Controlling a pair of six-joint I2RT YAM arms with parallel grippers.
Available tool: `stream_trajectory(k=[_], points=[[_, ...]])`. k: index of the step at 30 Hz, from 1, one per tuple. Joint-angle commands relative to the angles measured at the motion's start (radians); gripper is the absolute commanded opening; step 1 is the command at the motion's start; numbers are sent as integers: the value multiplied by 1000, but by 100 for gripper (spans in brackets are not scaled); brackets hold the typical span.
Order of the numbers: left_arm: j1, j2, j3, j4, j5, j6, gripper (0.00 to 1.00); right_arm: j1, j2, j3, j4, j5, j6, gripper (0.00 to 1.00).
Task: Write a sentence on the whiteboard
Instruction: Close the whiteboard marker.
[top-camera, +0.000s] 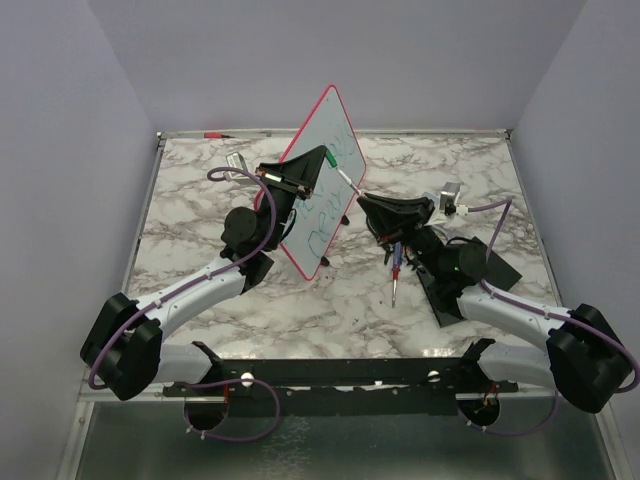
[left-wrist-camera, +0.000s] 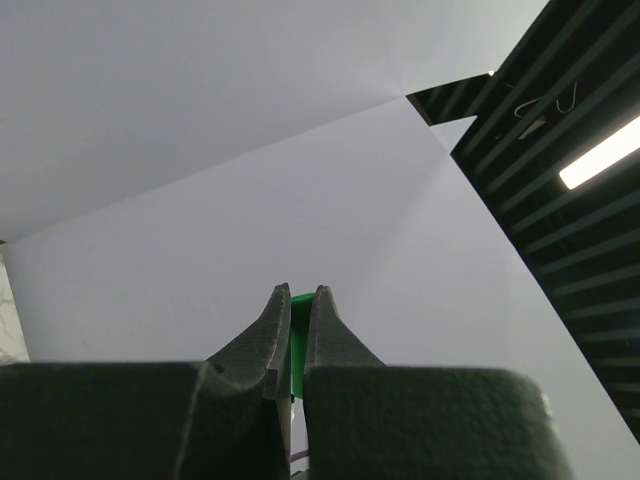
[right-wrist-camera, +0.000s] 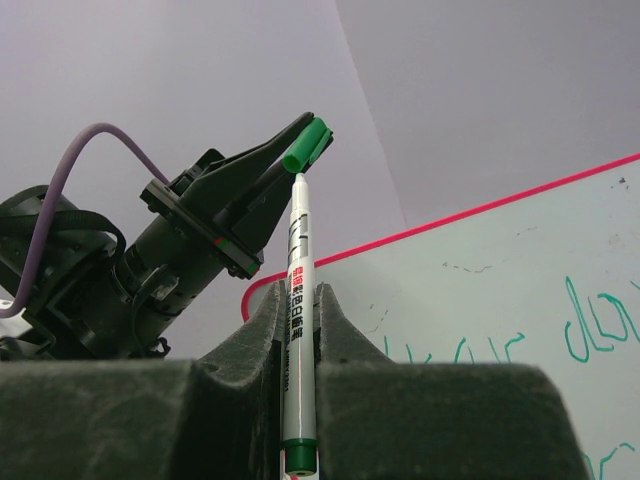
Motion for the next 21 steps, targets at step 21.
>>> stream_trajectory(k=[21], points=[[-29,-47,24,38,-10,171,0,9,-128,-11,-185,59,-33,1]])
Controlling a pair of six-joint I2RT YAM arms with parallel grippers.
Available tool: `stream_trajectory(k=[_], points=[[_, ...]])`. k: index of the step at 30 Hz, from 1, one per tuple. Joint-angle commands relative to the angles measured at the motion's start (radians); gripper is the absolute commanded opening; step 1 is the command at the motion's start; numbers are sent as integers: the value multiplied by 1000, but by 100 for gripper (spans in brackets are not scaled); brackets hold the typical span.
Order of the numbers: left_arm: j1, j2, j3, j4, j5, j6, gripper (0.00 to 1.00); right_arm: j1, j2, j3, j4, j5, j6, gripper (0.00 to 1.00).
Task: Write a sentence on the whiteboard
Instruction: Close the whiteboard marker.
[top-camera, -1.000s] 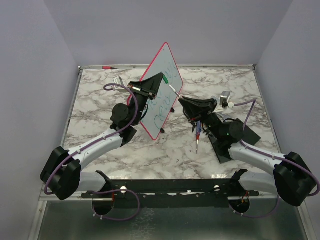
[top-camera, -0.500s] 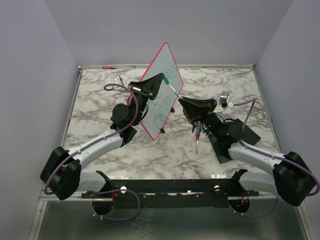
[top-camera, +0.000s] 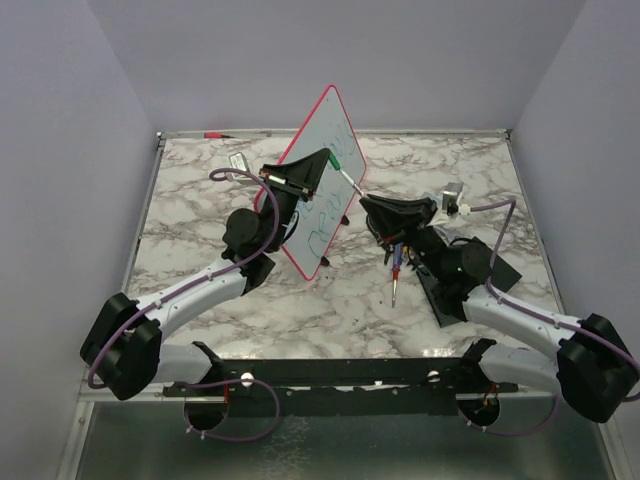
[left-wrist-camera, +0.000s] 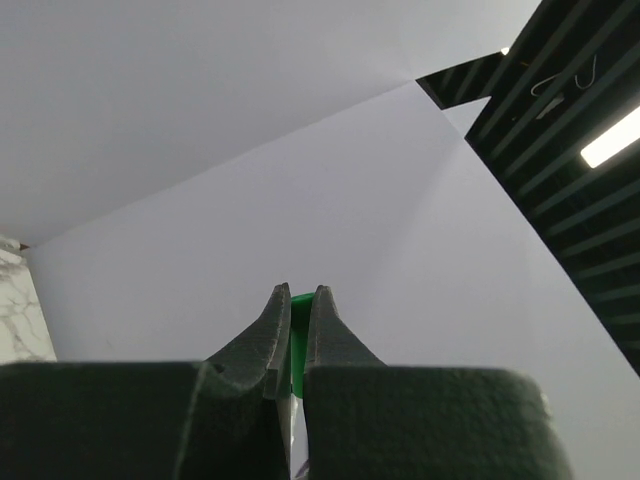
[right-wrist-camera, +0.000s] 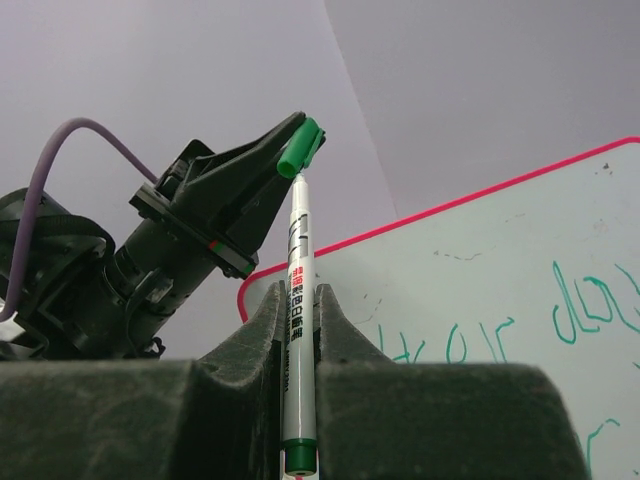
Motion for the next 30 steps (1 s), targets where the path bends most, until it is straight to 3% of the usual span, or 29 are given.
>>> stream_trajectory(k=[1,8,13,30], points=[[-20,-66,17,48,-19,156,0,5,-119,-34,-110,38,-29,1],[-155,-123,-45,254,-89,415,0,5,-165,-78,-14,-70,120,1],[-222,-110,-95,378,-124,454,0,22,-151,-72,46,-103,158,1],[-254,-116,-114,411,-173,508,0,56,-191,-57,22,-122,145,1]])
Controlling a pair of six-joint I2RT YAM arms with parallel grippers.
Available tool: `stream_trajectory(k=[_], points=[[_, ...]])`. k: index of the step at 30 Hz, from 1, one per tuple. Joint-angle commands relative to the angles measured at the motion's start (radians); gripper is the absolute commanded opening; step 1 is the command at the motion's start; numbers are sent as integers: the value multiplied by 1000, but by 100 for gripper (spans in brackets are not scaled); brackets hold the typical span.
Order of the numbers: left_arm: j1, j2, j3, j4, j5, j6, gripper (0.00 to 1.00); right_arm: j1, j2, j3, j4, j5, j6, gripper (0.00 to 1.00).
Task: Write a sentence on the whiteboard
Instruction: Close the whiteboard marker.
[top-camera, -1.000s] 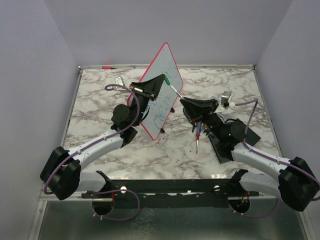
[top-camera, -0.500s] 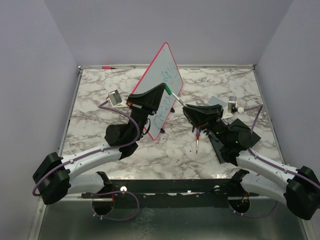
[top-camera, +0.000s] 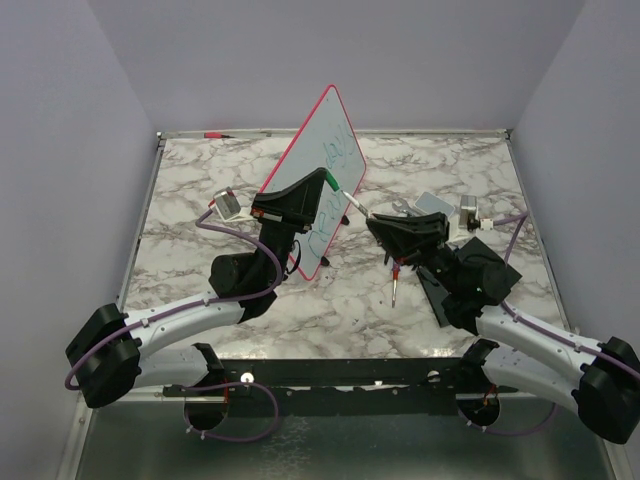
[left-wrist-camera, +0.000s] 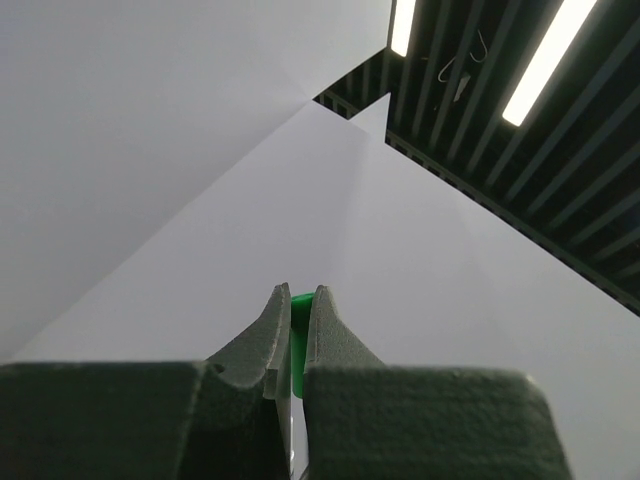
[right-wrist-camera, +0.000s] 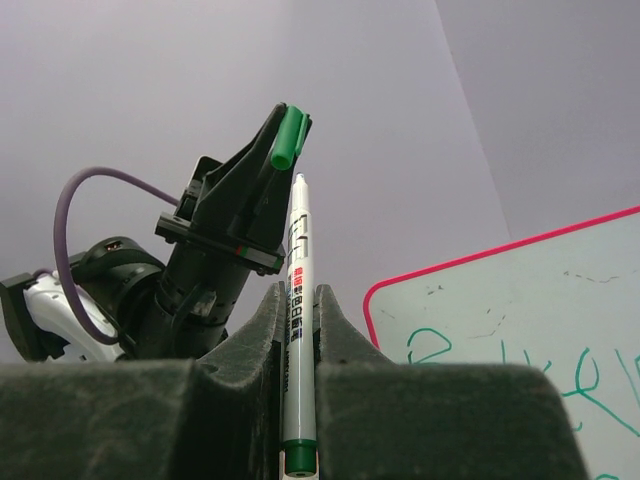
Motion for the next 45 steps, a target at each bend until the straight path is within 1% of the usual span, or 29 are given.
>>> stream_trajectory(k=[1,25,45], points=[[-8,0,-3,58,-25,20,0,16,-1,8,30,-24,-2,1],[-14,4,-26,58,-34,-6,0,31,-14,30,20,-7,-38,1],[-18,11,-22,59,-29,-26,0,31,8,30,14,19,-47,1]])
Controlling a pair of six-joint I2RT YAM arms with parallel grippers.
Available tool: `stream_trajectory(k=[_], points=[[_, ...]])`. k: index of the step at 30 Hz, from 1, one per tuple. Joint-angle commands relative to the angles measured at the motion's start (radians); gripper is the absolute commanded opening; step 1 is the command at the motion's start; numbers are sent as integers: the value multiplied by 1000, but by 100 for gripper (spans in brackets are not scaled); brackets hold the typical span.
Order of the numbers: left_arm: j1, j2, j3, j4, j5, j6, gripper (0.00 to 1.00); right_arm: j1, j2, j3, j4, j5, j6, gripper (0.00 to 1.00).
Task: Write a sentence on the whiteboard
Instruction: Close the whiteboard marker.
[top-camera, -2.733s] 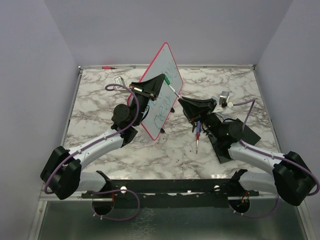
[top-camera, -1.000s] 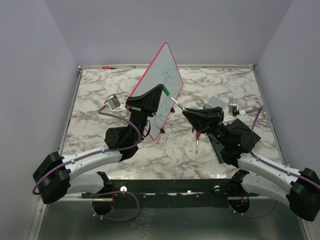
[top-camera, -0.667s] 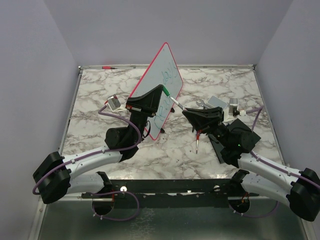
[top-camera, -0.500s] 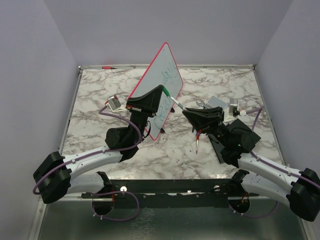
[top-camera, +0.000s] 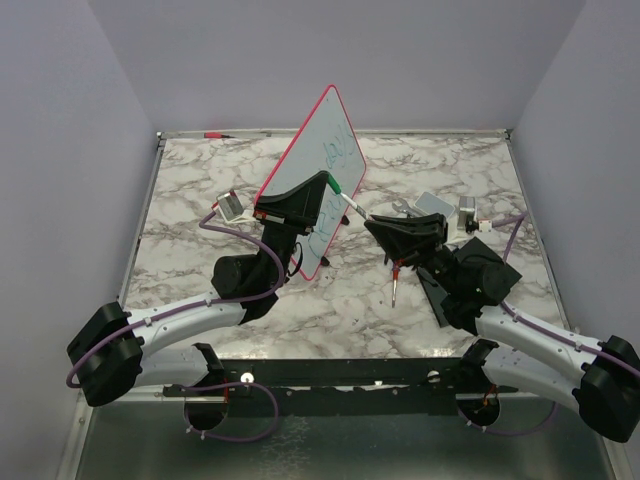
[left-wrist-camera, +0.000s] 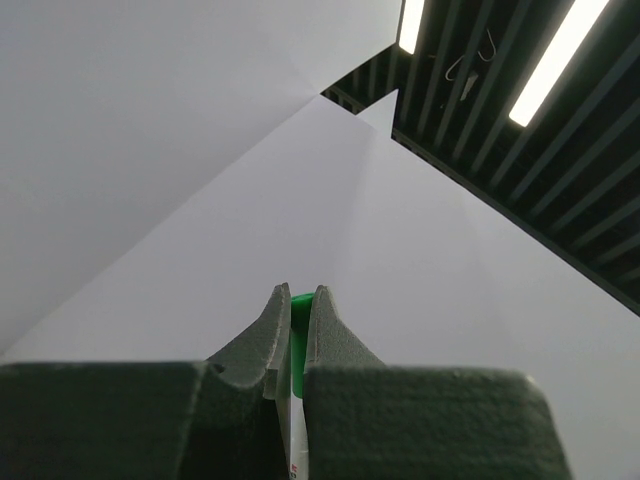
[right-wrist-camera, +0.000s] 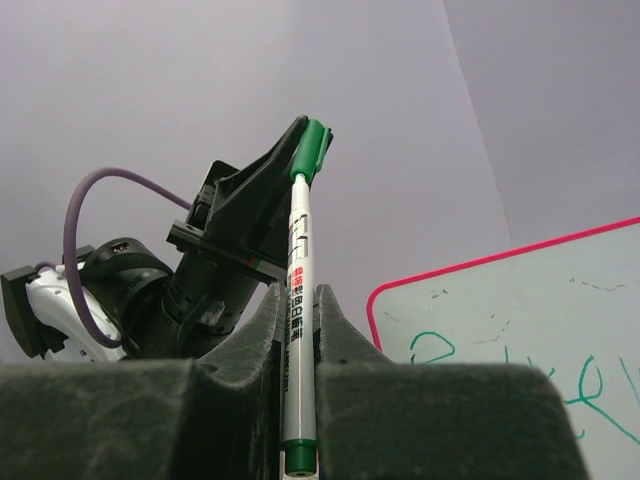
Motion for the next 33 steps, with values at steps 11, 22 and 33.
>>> stream_trajectory(k=[11,22,33], points=[[-8,1,-8,53,-10,-13,0,7,7,27,7,41,-32,1],[-16,30,1,54,-6,-26,0,7,27,57,1,39,-53,1],[-59,84,-43,206,-67,13,0,8,113,77,119,69,-96,1]])
